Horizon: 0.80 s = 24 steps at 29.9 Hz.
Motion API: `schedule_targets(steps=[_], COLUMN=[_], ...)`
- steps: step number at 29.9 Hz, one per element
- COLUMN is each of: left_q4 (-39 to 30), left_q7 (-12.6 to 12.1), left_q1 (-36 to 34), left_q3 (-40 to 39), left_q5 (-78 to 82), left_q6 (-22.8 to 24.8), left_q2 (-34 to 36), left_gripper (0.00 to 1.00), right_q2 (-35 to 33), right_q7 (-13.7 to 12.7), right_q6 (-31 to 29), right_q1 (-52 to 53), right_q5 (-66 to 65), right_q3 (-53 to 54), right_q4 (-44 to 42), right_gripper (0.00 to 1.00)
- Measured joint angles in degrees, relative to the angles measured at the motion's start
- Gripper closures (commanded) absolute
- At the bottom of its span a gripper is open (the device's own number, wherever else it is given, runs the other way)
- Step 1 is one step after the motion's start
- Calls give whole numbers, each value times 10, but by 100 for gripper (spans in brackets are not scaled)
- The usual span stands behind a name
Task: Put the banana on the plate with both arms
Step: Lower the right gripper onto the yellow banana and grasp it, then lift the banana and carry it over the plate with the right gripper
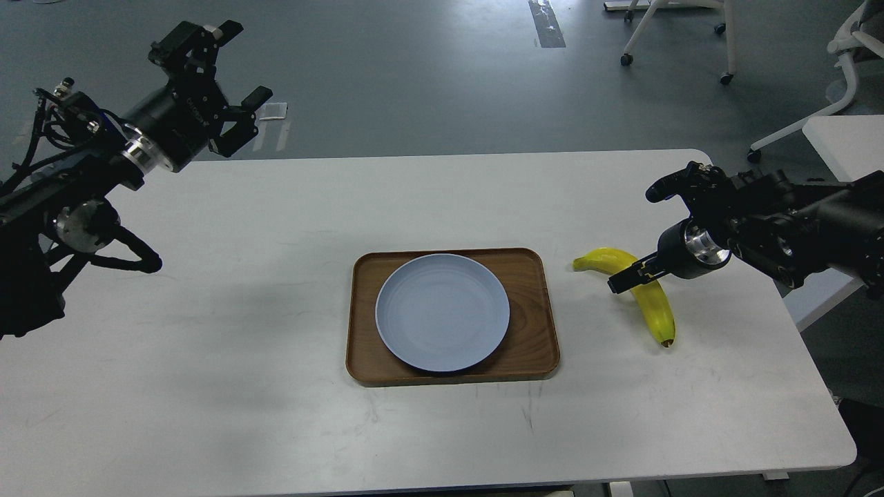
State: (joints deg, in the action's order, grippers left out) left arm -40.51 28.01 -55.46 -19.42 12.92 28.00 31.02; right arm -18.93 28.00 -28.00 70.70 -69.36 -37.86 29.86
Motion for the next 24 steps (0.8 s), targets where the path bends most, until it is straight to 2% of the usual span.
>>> schedule_targets(steps=[1, 3, 7, 13, 19, 24], left_q4=[0, 0, 0, -1, -1, -1], left_q7=[0, 0, 0, 0, 0, 0], left_q1=[0, 0, 0, 0, 0, -1], left_q3=[0, 0, 0, 0, 0, 0], left_q5=[0, 0, 0, 0, 0, 0], left_q6=[0, 0, 0, 0, 0, 0], left_q2=[0, 0, 0, 0, 0, 0], left_gripper=[2, 2, 2, 2, 2, 2], right_q2=[0, -1, -3, -18, -60, -41], right_q7=[0, 0, 0, 0, 0, 0], right_q6=[0, 0, 0, 0, 0, 0], right_q1=[0, -1, -4, 7, 78, 126], right_q5=[0, 0, 0, 1, 6, 39], right_q3=[-1, -2, -7, -11, -4, 21], right_q4=[1, 2, 4, 18, 76, 114], right_gripper=[50, 56, 79, 81, 81, 81])
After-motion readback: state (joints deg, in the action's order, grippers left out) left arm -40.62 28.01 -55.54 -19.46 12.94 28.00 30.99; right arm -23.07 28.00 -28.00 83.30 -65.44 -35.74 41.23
